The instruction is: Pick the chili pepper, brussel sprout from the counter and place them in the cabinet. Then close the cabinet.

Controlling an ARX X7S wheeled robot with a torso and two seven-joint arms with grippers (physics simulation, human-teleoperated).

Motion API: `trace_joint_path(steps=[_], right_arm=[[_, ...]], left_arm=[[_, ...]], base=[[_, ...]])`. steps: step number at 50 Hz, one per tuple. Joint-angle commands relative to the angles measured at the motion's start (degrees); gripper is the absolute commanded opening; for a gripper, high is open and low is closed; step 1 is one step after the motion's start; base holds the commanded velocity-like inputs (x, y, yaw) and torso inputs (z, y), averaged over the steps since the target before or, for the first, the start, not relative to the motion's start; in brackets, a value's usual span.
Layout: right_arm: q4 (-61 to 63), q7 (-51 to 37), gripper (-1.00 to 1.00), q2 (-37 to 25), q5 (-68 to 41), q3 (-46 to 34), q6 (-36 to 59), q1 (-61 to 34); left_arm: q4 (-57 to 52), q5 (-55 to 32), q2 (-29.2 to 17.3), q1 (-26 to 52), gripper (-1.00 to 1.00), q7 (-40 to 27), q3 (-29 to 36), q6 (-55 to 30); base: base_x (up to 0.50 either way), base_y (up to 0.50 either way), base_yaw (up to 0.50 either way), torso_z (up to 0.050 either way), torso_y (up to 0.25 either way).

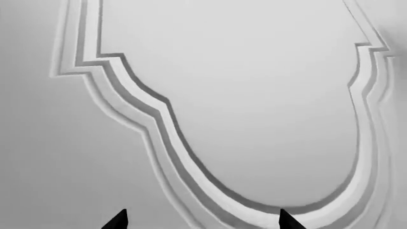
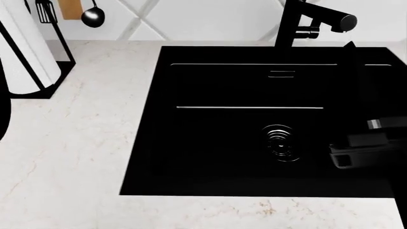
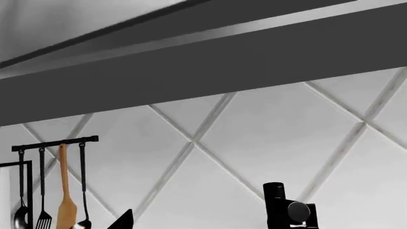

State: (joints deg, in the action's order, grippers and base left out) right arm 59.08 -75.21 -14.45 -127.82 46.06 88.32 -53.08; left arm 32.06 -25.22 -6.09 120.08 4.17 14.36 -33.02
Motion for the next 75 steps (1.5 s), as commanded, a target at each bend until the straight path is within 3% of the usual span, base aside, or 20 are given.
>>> trace_joint_path(steps=[1, 32, 36, 39, 41, 47, 55, 60, 66, 75], right_arm=[[0.1, -1.3, 1.0, -0.9, -1.4, -0.1, -1.1, -0.1], [0.2, -2.2, 1.0, 0.2, -3.4, 2.0, 0.6, 0.2], [0.3, -1.8, 1.0, 0.4, -2.8, 1.9, 0.8, 0.1], [0.4, -1.9, 1.0, 0.3, -2.7, 1.5, 0.7, -0.1], [0.4, -2.8, 1.0, -0.4, -3.2, 0.9, -0.1, -0.2], [0.4, -5.1, 1.0, -2.2, -6.0, 1.0, -1.7, -0.1], [0.1, -6.2, 1.0, -2.5, -7.7, 2.1, -1.7, 0.1], [0.0, -7.4, 1.0, -3.9, -9.3, 2.2, -2.8, 0.2], [-0.1, -7.8, 1.0, -4.1, -9.6, 2.1, -2.8, 0.2], [0.1, -8.4, 1.0, -4.8, -10.7, 2.6, -3.5, 0.4]], left_arm=[[2.4, -13.2, 3.9, -1.0, 1.0, 2.6, 3.9, -0.3], [3.6, -15.1, 3.2, 1.0, 1.0, 1.4, 6.2, 2.3], [9.2, -14.3, 3.9, 4.2, 1.0, 2.3, 6.2, 4.4], [20.6, -12.7, 5.7, 9.8, 1.0, 4.4, 6.7, 9.7], [30.0, -17.6, 6.1, 14.4, 1.0, 4.4, 12.3, 15.1], [34.8, -16.8, 6.1, 14.9, 1.0, 1.8, 17.2, 18.0], [40.0, -41.6, 6.1, 14.4, 1.0, -1.1, 49.7, 26.1], [40.6, -50.8, 6.1, 13.6, 1.0, -1.7, 61.5, 28.7], [41.5, -54.8, 6.1, 12.8, 1.0, -2.5, 68.2, 30.6], [41.6, -58.0, 6.1, 13.2, 1.0, -2.2, 71.2, 31.1]], base=[[0.0, 0.0, 0.0, 0.0, 0.0], [0.0, 0.0, -0.01, 0.011, -0.049], [0.01, 0.0, 0.0, 0.0, -0.005], [0.01, 0.0, -0.01, 0.0, -0.004], [0.01, 0.0, -0.01, 0.0, 0.0], [0.02, 0.0, -0.01, 0.011, -0.006], [0.04, -0.01, -0.02, 0.016, -0.042], [0.04, -0.01, -0.03, 0.013, -0.068], [0.03, -0.01, -0.02, 0.007, -0.003], [0.02, -0.01, -0.01, 0.006, -0.004]])
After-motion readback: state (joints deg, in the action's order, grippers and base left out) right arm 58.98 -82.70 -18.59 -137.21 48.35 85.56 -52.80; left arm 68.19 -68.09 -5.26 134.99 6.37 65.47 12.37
